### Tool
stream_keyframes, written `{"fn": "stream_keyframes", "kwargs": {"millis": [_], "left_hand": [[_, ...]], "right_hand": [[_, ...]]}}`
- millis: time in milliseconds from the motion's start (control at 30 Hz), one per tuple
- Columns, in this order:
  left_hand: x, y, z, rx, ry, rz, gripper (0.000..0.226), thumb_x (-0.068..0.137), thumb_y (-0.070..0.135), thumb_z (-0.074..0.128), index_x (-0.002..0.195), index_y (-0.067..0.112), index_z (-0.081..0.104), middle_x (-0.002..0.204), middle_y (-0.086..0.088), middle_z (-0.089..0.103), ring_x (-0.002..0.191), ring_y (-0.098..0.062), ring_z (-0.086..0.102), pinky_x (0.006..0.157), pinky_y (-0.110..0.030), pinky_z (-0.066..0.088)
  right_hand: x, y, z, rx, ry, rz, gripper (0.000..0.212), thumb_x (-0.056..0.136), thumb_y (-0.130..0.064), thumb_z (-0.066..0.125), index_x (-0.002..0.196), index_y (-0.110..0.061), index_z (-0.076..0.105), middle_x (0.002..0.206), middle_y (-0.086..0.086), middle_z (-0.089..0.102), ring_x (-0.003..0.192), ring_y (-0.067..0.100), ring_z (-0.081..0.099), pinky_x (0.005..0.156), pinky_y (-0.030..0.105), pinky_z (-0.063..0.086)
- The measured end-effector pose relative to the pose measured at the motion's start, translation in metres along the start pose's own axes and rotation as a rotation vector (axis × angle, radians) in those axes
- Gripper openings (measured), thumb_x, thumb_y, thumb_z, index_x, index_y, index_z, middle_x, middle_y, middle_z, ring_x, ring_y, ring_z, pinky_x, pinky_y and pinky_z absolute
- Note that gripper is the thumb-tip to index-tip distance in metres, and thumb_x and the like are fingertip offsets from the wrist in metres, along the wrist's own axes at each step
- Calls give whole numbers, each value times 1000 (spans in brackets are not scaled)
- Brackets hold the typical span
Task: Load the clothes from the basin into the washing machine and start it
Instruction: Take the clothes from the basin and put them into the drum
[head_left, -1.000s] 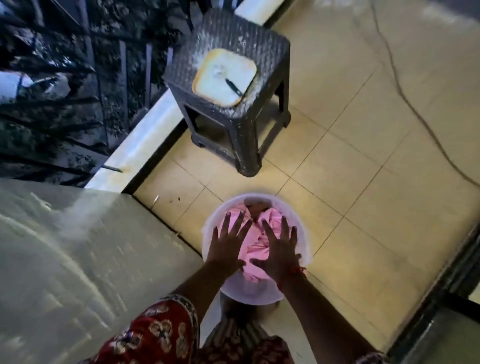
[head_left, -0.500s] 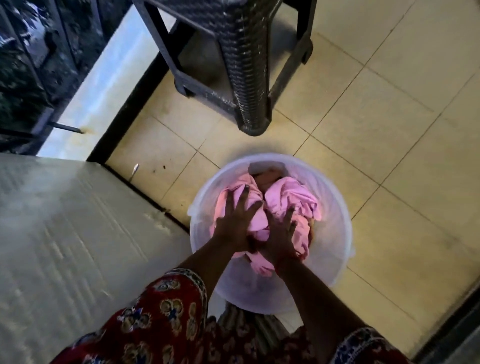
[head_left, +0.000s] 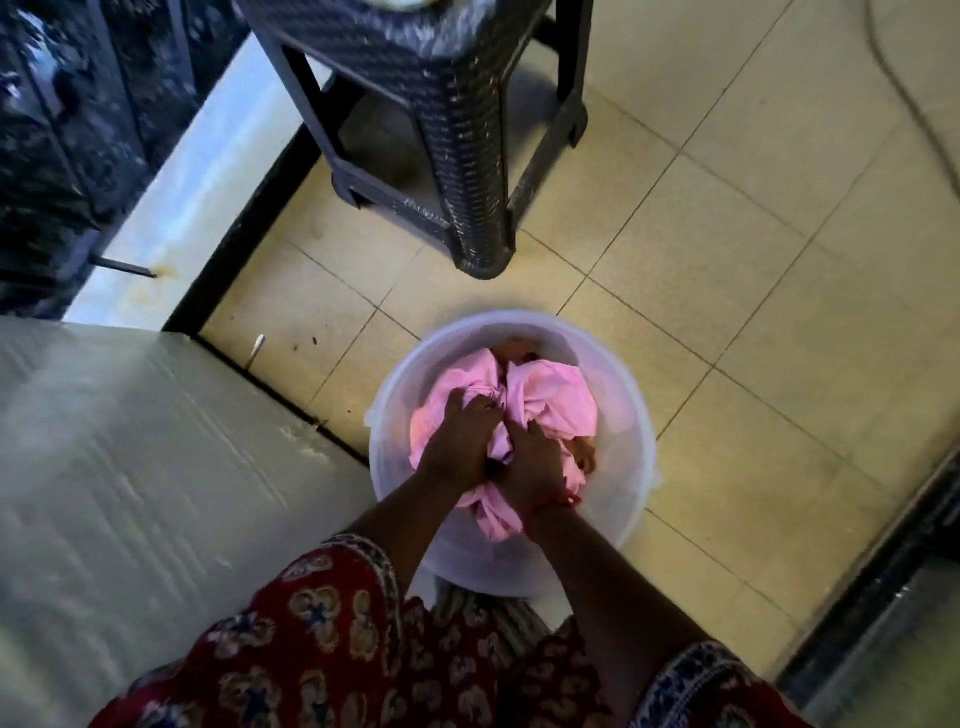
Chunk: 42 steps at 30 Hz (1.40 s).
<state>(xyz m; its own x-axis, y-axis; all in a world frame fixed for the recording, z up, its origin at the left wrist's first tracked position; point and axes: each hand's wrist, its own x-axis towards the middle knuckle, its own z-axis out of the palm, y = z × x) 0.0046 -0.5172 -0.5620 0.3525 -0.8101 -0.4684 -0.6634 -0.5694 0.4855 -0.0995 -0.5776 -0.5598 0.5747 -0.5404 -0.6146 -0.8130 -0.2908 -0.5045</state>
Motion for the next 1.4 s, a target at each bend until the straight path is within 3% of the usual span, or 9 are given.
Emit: {"fn": "stream_keyframes", "kwargs": {"millis": [100,267,400,533,667,767,867,1067,1400], "left_hand": [[-27,23,-33,-2,33,35,13,78,27,60,88,19,63,97,-5,67,105,-26,58,104,-40,32],[-81,95,-133,40,101,65,28,73,39,57,96,24,64,104,1,66,106,-20,56,99,-34,33],[-127,148,-214,45,211,124,34,74,45,46,90,23,66,97,1,68,103,-20,59,100,-34,36],[-182,207,-308,25,377,174,13,72,37,56,72,25,58,81,-2,63,87,-23,58,84,-36,41],[-231,244,-390,57,456,172,16,60,34,59,70,33,46,81,3,60,89,-24,55,82,-33,36],[-267,255,-441,97,553,138,22,58,35,60,78,26,56,87,-1,62,92,-24,55,87,-35,40],[-303,253,-481,115,623,70,39,54,39,58,88,22,58,93,-5,61,93,-29,55,88,-38,42],[-408,219,-535,81,825,-97,39,51,31,67,88,23,57,95,-2,54,90,-26,49,79,-36,45],[-629,102,-549,13,1065,-426,38,54,21,68,90,21,58,101,-1,55,94,-26,50,78,-39,50]], "right_hand": [[-36,-25,-36,-13,36,-54,47,79,-35,62,126,-28,59,114,4,69,103,27,63,90,42,48],[-115,-87,-126,73,142,-152,34,85,-33,56,119,-32,60,112,-6,69,102,15,63,92,35,50],[-178,-144,-207,141,225,-258,22,83,-15,61,102,-21,71,99,1,72,94,17,66,85,27,49],[-251,-208,-294,-5,318,-388,21,69,-17,53,85,-21,67,84,7,69,76,28,64,65,35,49],[-307,-270,-354,-28,356,-483,25,61,-14,51,81,-21,64,80,10,65,70,33,61,60,34,45],[-338,-315,-377,-73,381,-567,28,61,-17,48,84,-22,64,83,11,66,74,36,62,62,39,49],[-361,-357,-386,-64,387,-675,30,60,-15,49,85,-20,65,85,12,67,77,35,62,66,37,49],[-415,-448,-362,-127,343,-916,23,66,-9,54,83,-21,63,82,10,63,74,32,58,65,36,46],[-530,-593,-214,-133,82,-1294,17,69,-10,59,80,-23,63,72,-5,48,69,24,56,60,30,37]]}}
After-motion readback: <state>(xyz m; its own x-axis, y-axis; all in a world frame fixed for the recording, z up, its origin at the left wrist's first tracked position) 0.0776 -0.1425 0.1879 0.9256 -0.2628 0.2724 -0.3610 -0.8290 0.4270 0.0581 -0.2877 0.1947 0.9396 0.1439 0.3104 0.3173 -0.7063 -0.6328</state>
